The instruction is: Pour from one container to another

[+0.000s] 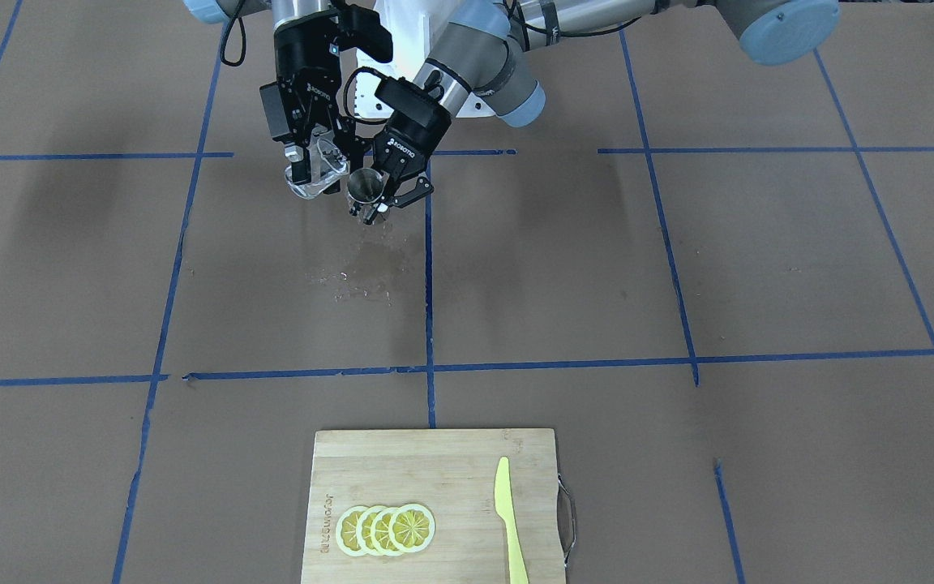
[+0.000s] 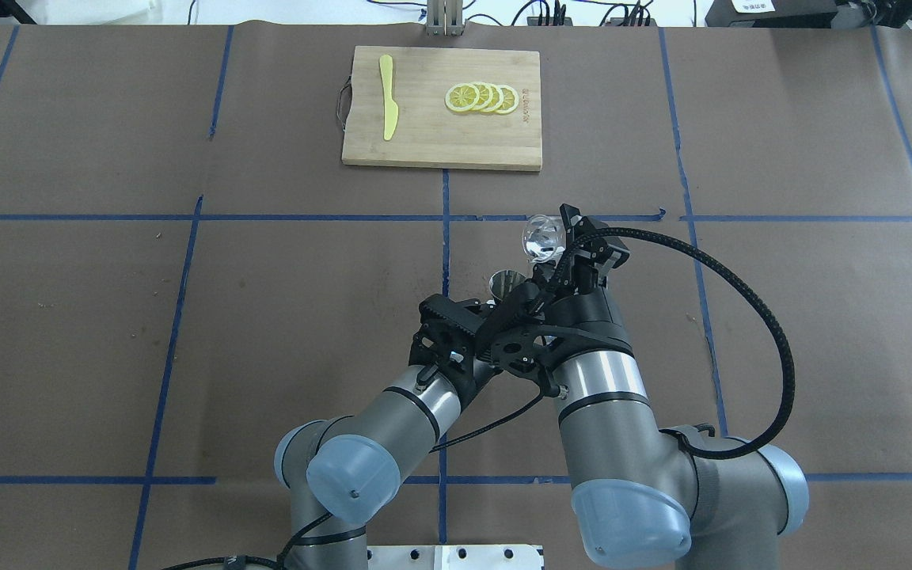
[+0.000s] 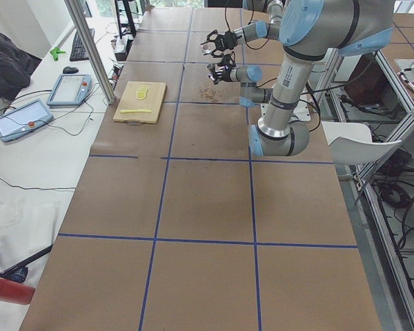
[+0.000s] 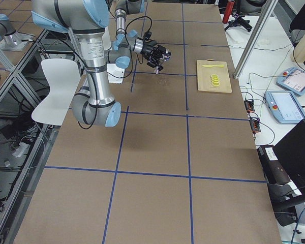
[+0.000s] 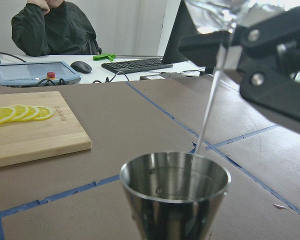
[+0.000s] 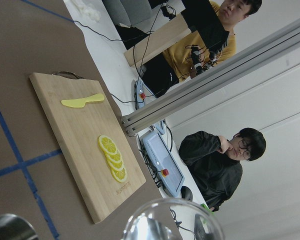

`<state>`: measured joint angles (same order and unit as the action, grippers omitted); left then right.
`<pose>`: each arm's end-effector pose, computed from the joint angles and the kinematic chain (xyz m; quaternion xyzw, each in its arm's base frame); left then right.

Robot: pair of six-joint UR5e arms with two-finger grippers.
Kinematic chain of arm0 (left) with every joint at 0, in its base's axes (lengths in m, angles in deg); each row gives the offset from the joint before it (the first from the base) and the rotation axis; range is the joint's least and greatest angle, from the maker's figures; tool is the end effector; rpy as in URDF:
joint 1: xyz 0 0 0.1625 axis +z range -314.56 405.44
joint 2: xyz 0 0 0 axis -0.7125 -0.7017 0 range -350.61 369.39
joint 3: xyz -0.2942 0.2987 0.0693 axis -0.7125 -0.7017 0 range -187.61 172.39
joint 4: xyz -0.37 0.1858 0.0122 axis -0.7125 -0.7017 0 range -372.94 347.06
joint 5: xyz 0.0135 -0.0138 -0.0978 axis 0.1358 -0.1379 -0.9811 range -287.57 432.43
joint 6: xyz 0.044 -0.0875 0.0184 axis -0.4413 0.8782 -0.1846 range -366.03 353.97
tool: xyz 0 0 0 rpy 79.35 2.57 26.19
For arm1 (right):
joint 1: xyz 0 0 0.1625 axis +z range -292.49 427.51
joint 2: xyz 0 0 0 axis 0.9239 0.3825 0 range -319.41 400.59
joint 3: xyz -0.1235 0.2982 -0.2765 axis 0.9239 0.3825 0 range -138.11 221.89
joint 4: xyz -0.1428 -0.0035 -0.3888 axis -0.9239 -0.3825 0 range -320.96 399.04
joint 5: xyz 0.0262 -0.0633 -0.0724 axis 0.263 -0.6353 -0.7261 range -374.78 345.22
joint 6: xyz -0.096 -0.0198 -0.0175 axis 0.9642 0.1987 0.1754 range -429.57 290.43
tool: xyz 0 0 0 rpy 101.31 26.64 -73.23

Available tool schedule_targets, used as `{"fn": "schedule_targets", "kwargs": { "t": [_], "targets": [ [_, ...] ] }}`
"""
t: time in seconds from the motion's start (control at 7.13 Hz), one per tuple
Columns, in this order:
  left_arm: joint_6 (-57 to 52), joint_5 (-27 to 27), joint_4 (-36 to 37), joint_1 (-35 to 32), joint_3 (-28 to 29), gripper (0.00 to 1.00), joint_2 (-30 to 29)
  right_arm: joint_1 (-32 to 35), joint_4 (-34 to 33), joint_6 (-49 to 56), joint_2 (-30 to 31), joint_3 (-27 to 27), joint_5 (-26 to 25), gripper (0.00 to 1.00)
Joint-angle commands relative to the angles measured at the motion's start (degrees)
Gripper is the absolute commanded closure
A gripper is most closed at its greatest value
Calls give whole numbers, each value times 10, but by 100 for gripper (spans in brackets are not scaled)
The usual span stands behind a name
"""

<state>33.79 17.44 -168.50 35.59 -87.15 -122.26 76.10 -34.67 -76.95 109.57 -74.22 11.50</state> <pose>0.6445 -0.3052 0.1683 0.5296 0.5173 0.0074 0.6722 -0.4645 -0.2953 0.2024 0.6331 0.0085 -0.2135 0.7440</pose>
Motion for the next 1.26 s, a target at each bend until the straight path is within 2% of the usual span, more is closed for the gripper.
{"fn": "schedule_targets", "kwargs": {
  "t": [0.0,1.12],
  "targets": [
    [0,0,0,1,1,100,-5,-5,0,2,-5,3,-4,100],
    [0,0,0,1,15,100,-17,-5,-4,39,-4,5,-26,100]
  ]
}}
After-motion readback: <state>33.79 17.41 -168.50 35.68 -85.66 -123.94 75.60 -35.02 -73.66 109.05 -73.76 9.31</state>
